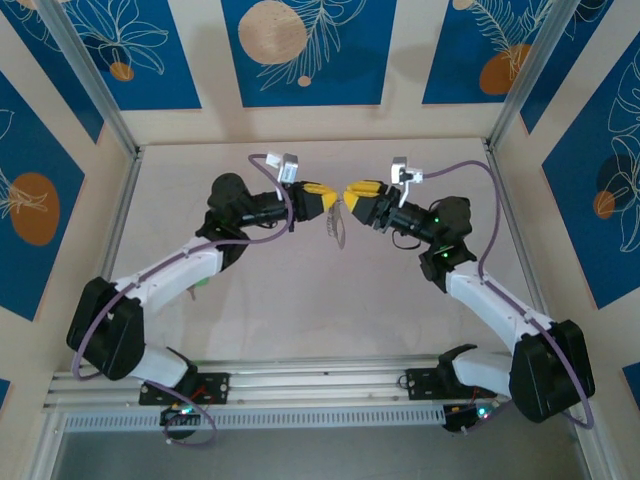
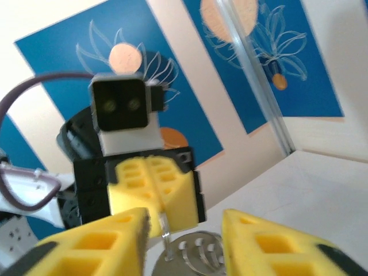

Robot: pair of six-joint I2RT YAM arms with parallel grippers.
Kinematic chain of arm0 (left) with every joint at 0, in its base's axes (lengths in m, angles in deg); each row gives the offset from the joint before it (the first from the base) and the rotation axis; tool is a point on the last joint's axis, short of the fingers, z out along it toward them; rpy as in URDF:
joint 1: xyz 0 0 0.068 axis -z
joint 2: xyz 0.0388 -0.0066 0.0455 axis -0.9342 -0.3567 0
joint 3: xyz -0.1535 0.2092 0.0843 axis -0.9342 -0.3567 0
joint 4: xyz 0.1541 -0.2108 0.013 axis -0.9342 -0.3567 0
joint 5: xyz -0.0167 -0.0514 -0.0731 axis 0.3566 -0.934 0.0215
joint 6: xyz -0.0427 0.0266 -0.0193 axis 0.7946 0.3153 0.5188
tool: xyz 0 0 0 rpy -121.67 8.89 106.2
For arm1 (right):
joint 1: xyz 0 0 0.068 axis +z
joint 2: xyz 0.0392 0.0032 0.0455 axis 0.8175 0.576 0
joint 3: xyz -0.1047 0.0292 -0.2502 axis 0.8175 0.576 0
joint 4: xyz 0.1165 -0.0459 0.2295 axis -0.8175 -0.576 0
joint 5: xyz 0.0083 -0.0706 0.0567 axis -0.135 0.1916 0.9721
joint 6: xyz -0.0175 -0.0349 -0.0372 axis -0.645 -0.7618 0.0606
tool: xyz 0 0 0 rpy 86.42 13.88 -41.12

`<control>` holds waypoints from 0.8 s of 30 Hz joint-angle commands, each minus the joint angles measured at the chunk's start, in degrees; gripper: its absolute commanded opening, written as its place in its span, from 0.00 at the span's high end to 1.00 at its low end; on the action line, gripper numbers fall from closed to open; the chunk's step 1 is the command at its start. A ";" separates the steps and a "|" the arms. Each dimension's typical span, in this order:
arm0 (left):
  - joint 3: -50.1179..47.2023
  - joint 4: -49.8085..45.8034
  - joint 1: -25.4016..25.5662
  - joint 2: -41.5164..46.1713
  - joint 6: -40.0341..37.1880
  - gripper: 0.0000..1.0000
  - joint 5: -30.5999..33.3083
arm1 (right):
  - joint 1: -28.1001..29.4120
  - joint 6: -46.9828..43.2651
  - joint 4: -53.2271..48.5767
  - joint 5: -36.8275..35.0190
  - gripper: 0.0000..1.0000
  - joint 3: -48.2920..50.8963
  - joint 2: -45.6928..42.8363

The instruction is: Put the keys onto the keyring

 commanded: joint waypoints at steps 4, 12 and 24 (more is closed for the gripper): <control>-2.46 -4.61 1.74 8.92 -21.14 1.00 8.48 | -4.67 -2.66 -15.26 -6.52 0.52 2.13 -9.63; -7.09 2.21 3.11 12.11 -32.91 1.00 16.48 | -6.67 -1.26 -20.17 -9.06 0.51 9.75 -15.96; -7.14 3.37 3.30 12.15 -35.17 1.00 18.07 | -6.53 -0.95 -20.45 -6.61 0.51 12.94 -16.11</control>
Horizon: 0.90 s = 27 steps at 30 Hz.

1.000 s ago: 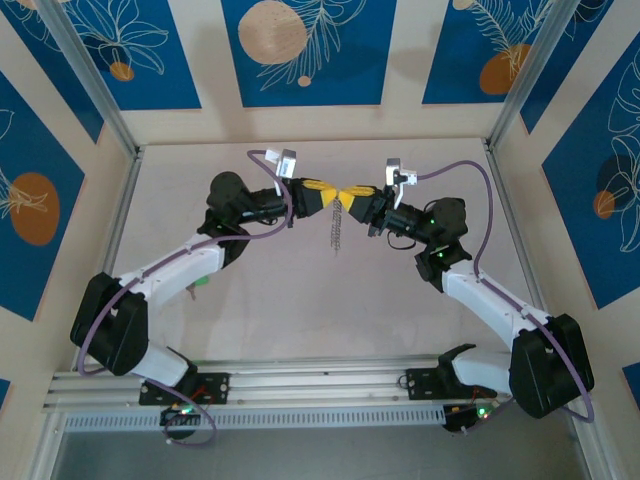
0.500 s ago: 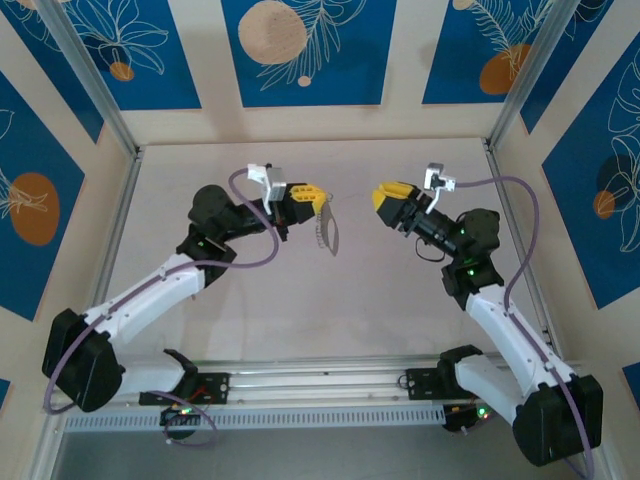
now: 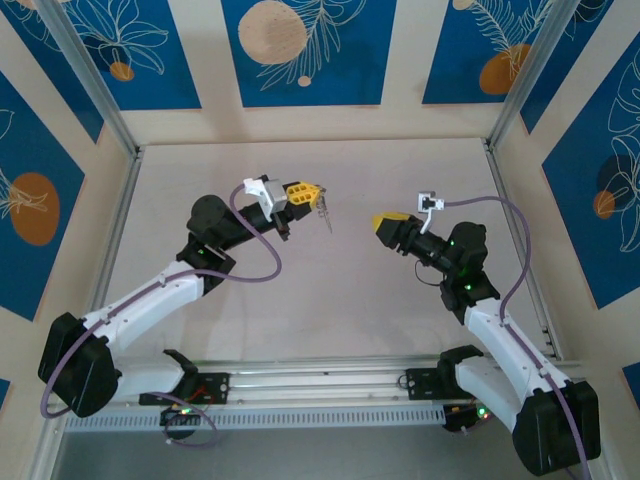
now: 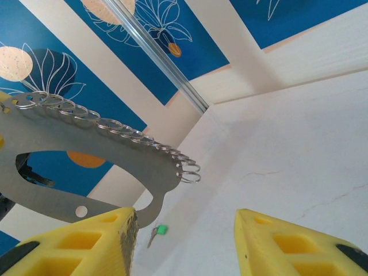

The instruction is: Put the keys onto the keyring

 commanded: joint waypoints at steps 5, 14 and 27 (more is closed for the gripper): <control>2.79 -1.06 0.60 -0.65 1.93 1.00 -1.52 | 0.42 -2.37 3.54 6.28 0.49 -2.48 0.63; 10.11 -15.49 0.61 -3.38 6.89 1.00 -11.89 | 0.92 -9.31 5.86 19.52 0.48 -13.35 6.71; 13.21 -17.83 0.65 -5.23 10.21 1.00 -16.75 | 5.05 -11.54 8.52 25.30 0.53 -19.64 13.23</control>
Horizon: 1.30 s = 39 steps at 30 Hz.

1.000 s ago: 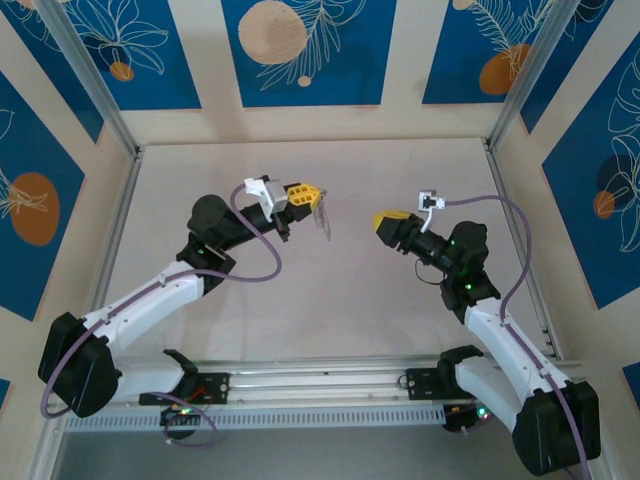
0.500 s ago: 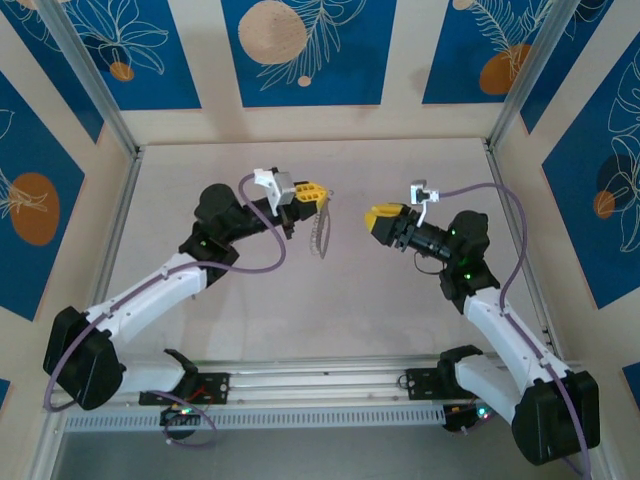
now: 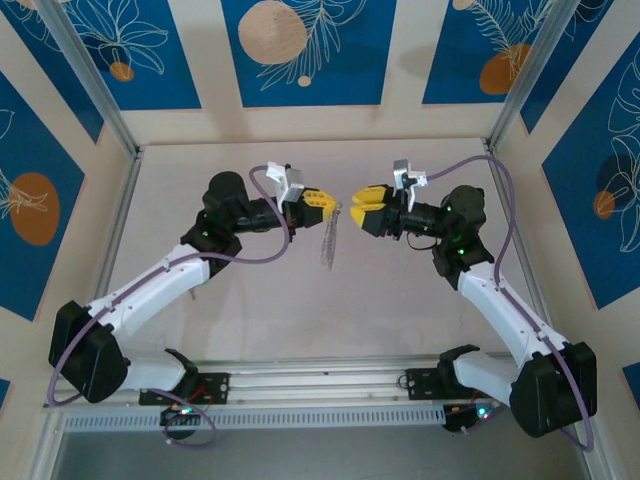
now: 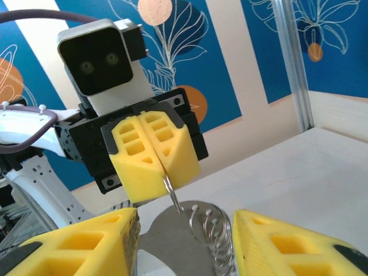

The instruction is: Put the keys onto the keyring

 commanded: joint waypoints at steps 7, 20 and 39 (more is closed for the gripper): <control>3.53 0.55 0.54 -0.67 2.52 1.00 -3.78 | 2.71 -2.20 1.92 1.55 0.58 -3.45 2.52; 4.24 1.03 0.49 -1.38 3.42 1.00 -4.81 | 2.84 -1.46 3.33 0.84 0.82 -4.28 4.03; -4.26 8.87 -1.64 3.35 10.32 0.53 4.21 | 0.57 4.03 11.17 -0.89 1.00 -1.29 3.21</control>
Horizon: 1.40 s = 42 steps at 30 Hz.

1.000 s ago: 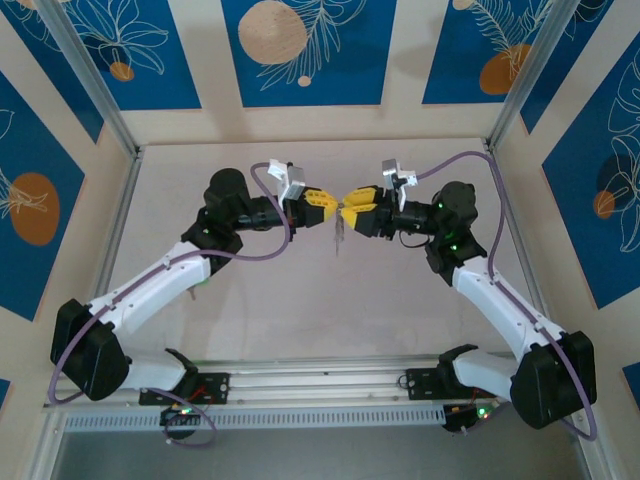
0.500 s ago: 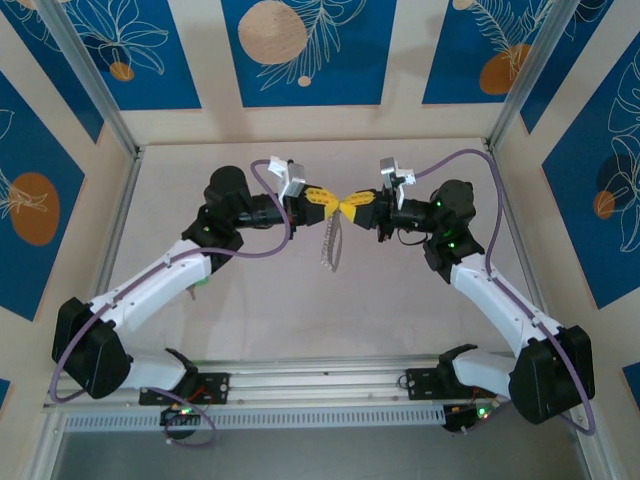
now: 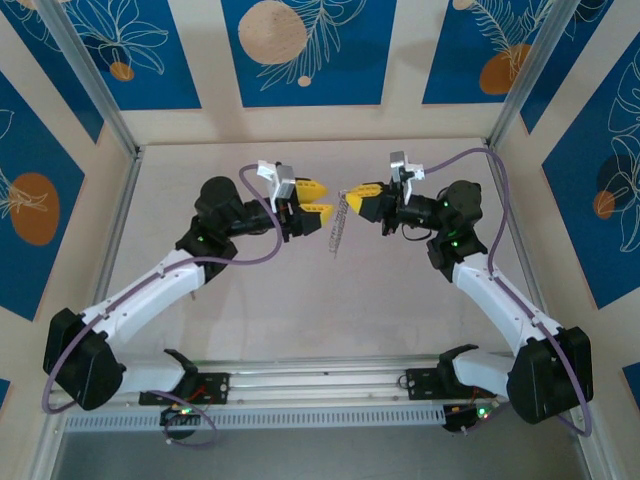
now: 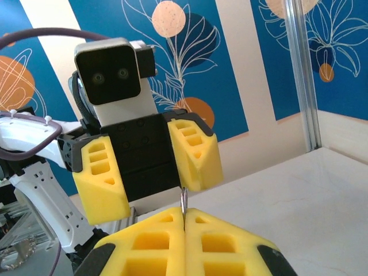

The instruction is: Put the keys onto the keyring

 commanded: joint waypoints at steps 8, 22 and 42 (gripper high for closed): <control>-1.53 14.15 -1.08 -3.15 11.22 0.54 -4.33 | 0.40 2.93 4.83 0.28 1.00 0.53 -0.17; -0.49 21.34 -0.97 -6.82 16.86 0.59 -6.51 | 2.11 2.05 3.32 1.12 1.00 -0.60 0.25; 0.12 21.52 -0.29 -7.76 16.92 0.76 -7.65 | 2.45 1.57 2.95 0.20 1.00 -1.21 0.71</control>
